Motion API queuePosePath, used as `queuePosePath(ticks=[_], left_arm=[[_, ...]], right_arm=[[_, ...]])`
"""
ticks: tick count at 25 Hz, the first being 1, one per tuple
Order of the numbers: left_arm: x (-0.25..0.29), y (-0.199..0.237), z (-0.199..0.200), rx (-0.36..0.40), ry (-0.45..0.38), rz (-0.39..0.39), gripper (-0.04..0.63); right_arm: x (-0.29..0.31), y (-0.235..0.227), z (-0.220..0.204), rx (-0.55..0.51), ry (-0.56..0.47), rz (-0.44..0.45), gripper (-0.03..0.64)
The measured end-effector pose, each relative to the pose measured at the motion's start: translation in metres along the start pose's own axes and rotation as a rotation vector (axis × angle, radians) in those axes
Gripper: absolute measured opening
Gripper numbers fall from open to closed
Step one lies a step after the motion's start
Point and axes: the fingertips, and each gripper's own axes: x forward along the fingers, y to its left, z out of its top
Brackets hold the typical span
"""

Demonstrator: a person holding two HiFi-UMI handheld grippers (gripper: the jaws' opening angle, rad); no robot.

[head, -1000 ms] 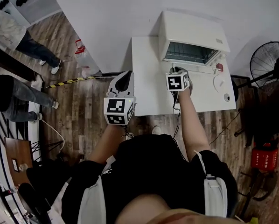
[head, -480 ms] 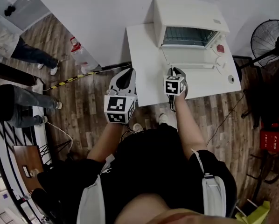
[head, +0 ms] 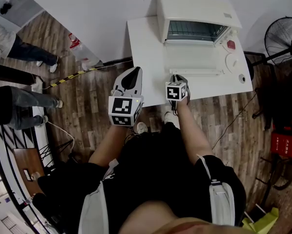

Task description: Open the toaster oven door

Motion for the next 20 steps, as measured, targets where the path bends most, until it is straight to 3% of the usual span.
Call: queuePosePath(ticks=[4, 15, 20], left_arm=[[0.008, 0.003, -0.004, 0.008, 0.018, 0.015, 0.011], [0.019, 0.013, -0.003, 0.002, 0.019, 0.044, 0.011], [0.020, 0.015, 0.000, 0.004, 0.012, 0.043, 0.011]], right_arm=[[0.018, 0.003, -0.017, 0.004, 0.063, 0.014, 0.055], [0.026, 0.005, -0.025, 0.057, 0.060, 0.013, 0.058], [0.029, 0.004, -0.025, 0.001, 0.065, 0.003, 0.058]])
